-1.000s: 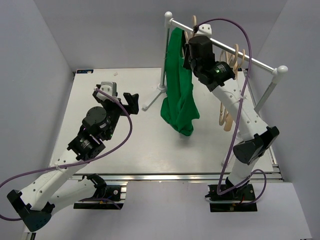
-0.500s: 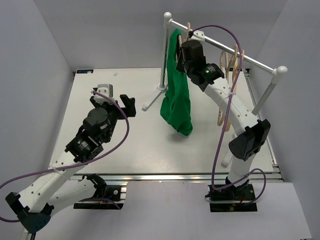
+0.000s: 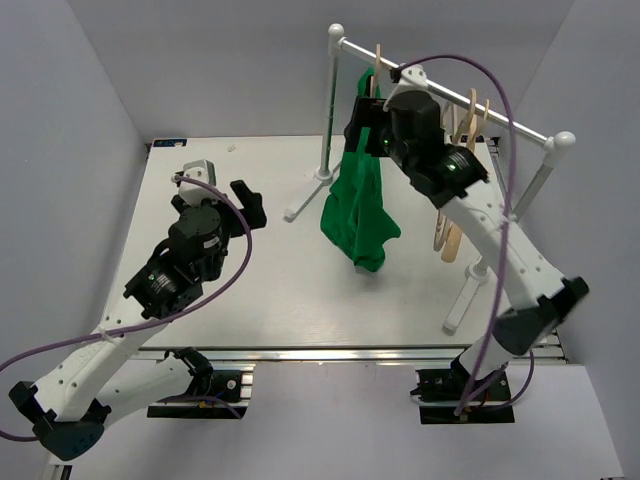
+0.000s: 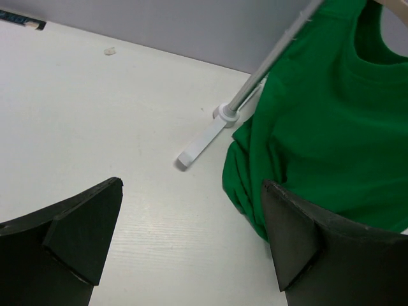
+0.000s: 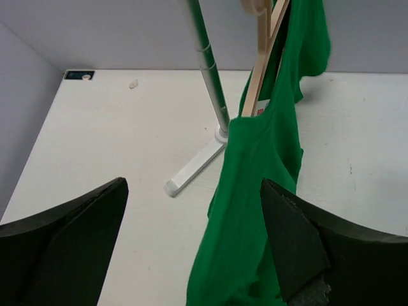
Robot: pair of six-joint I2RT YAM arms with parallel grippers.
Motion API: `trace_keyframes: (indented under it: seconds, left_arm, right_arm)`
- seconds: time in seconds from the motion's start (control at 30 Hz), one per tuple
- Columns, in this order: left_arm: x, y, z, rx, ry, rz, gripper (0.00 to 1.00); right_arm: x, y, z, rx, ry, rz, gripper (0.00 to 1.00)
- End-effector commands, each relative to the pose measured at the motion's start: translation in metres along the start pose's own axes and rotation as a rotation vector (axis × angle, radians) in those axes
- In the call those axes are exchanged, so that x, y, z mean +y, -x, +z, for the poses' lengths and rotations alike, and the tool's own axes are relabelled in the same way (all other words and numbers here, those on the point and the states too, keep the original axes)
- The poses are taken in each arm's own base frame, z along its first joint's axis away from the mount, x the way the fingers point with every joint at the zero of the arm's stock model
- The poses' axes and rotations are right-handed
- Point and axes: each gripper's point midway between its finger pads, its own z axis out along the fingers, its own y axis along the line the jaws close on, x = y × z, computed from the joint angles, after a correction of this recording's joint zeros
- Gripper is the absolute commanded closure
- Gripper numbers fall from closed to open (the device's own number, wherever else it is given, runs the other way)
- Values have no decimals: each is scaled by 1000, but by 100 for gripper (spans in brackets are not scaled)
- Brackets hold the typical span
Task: Place the t-shirt on the hanger
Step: Place the hanger at the clothesline, then reset both arms
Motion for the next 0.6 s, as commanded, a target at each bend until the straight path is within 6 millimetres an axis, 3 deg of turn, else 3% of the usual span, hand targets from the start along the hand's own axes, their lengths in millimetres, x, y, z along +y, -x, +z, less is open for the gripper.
trace_keyframes:
  seconds: [0.0,0.03,0.07,0.1,0.17,0.2,0.23,0.27,0.3,0.33,0.4,0.43,0.57]
  left_arm:
    - [22,1,-9,36,129,-60,2]
    - [25,0,-10,37,158,-90,2]
    - [28,-3,-10,45,173,-97,2]
    - [32,-9,-12,64,190,-90,2]
    - [38,-18,-13,77,215,-113,2]
    - [40,-22,-14,83,223,-113,2]
    - [41,-26,-14,90,227,-121,2]
    - [43,-29,-14,95,233,-121,2]
    - [47,-39,-14,115,250,-112,2]
    - [49,-43,-14,119,260,-130,2]
    - [54,-56,-14,144,285,-116,2]
    - [56,-60,-13,151,295,-118,2]
    - [67,-74,-17,180,336,-97,2]
  right_arm:
    - [-12,9,-50,-20,20,-48,11]
    - [-16,1,-57,-1,20,-62,11]
    - [-20,1,-77,-15,26,-59,11]
    - [-30,-30,-75,50,9,-82,11]
    - [-37,-42,-102,40,11,-76,10]
    - [-40,-56,-108,61,7,-88,11]
    - [-42,-87,-111,114,-9,-123,11]
    - [-40,-94,-122,114,-2,-108,11]
    - [-37,-108,-126,136,2,-121,11]
    - [-31,-135,-132,180,6,-171,11]
    - [-25,-162,-137,226,4,-165,11]
    - [-26,-188,-140,280,5,-199,11]
    - [-33,-231,-144,338,9,-175,11]
